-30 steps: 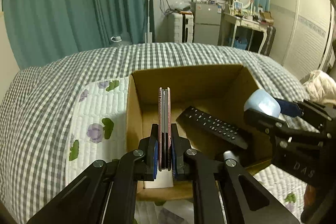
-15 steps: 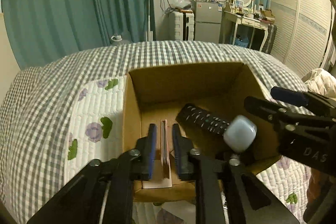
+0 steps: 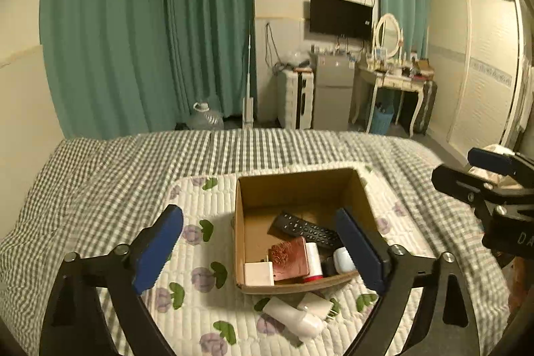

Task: Organize rigid objects
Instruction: 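Carry the card and earbud case into the box and release them, then grasp the white hair dryer with the right gripper while the left grasps a white plug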

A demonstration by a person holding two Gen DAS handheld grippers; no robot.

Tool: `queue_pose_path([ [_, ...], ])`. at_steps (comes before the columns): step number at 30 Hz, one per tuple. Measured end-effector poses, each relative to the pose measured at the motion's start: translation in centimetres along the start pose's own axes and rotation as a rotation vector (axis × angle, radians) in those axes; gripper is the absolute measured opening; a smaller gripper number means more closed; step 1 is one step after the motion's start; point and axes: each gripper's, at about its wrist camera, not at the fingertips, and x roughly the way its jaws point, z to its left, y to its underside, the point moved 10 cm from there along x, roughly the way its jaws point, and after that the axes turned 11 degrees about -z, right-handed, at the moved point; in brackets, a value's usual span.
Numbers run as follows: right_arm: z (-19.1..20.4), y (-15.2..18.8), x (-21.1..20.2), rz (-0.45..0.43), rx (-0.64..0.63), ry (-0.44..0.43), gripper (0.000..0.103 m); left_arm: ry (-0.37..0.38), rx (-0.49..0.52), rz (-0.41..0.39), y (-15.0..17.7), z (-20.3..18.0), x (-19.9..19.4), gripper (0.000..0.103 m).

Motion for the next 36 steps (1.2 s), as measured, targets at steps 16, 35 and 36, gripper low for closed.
queue_pose_path([
  [16,4.8,5.7,-3.7,-0.005,0.014,0.032,0.103,-0.037,-0.007,0.033,6.4,4.5,-2.6,0.103],
  [35,10.7,25.1,10.5,0.362,-0.117,-0.116,0.088,-0.128,0.0,0.237,20.0,8.6,5.0,0.103],
  [36,11.1,25.6,11.0,0.367,-0.127,-0.118,0.086,-0.134,0.001,0.244,20.3,8.8,5.1,0.103],
])
